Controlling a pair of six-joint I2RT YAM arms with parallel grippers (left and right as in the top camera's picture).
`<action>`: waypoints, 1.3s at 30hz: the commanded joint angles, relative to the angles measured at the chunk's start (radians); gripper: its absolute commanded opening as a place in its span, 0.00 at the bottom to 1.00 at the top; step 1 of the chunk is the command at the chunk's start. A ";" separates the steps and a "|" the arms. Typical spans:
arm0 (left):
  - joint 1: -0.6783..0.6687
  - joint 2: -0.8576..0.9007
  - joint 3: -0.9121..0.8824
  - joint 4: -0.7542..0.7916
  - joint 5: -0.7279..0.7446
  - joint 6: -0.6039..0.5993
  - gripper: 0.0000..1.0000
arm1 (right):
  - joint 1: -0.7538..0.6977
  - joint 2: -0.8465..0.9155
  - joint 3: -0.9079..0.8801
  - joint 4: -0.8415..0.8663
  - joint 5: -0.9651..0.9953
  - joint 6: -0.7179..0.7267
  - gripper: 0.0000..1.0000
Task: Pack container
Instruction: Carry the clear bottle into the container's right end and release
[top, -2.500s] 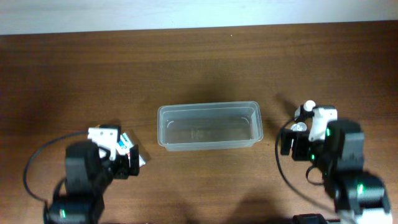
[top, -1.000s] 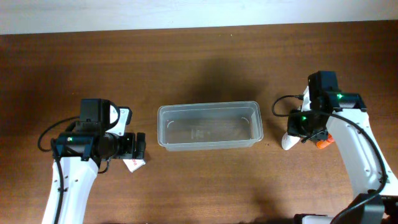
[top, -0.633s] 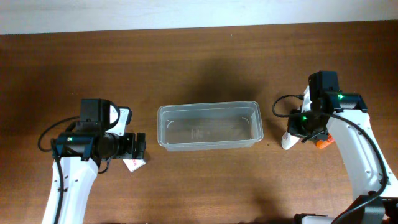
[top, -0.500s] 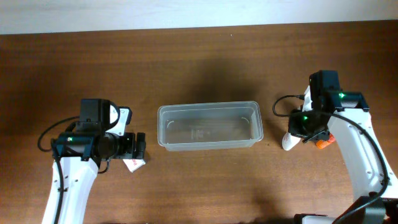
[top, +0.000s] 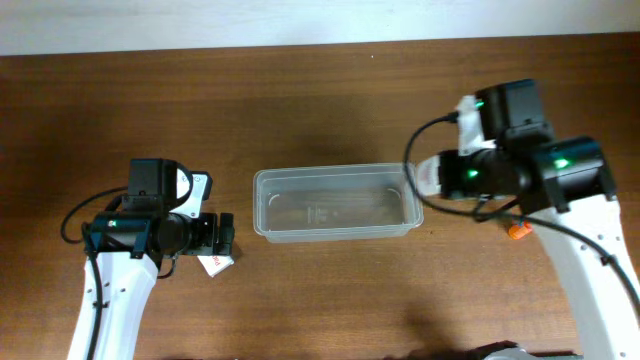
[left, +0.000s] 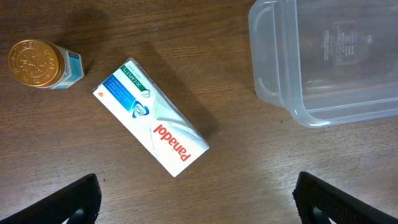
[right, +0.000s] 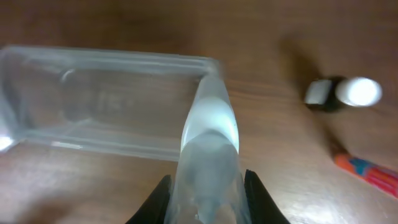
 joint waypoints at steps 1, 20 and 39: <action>0.003 0.003 0.018 0.002 0.018 -0.010 0.99 | 0.066 0.038 0.005 0.027 0.006 0.016 0.16; 0.003 0.003 0.018 0.002 0.018 -0.010 0.99 | 0.104 0.441 0.002 0.138 0.073 0.091 0.16; 0.003 0.003 0.018 0.002 0.018 -0.010 0.99 | 0.104 0.437 0.002 0.095 0.134 0.115 0.37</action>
